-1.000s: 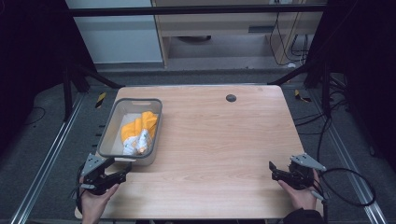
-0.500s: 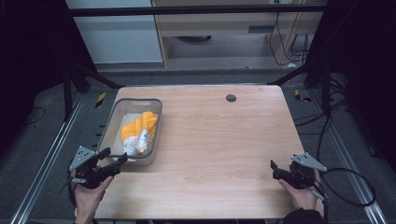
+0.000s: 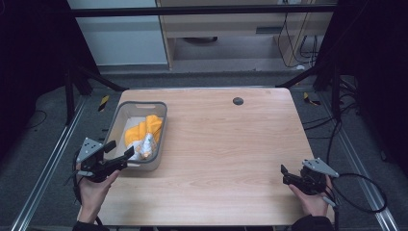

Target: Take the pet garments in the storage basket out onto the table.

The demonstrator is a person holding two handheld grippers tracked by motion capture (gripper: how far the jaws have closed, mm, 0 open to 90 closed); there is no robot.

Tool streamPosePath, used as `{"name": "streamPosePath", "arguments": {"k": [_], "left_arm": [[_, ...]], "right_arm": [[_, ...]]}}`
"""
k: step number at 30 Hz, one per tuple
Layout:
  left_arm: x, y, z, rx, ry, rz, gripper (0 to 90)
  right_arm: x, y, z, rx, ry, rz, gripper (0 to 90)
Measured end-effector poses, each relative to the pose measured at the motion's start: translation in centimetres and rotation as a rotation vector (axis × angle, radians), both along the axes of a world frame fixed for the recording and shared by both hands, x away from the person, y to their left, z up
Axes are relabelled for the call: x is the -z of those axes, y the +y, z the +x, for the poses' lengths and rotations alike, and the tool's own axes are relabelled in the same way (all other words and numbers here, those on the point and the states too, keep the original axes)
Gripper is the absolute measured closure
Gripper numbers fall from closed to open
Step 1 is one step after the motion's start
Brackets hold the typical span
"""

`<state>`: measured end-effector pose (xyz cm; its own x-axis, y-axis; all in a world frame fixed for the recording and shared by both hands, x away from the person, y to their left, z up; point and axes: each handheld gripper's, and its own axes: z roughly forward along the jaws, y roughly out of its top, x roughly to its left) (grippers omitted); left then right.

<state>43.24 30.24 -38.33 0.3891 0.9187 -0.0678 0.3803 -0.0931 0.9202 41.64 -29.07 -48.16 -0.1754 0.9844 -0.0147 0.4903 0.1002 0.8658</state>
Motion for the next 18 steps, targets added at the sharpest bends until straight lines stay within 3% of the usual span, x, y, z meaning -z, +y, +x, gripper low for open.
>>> {"name": "streamPosePath", "arguments": {"k": [8,15,18], "left_arm": [[-1.4,0.0,1.3,0.000,-0.018,-0.006,25.4],[-1.9,-0.2,2.5,0.001,-0.003,-0.013,25.4],[-2.1,-0.3,3.3,0.000,0.009,0.006,25.5]], "right_arm": [[-0.2,0.3,0.0,-0.010,-0.007,-0.001,12.3],[-0.2,0.4,0.0,-0.019,-0.009,0.000,12.3],[-0.2,0.5,0.0,-0.021,-0.009,-0.001,12.3]]}}
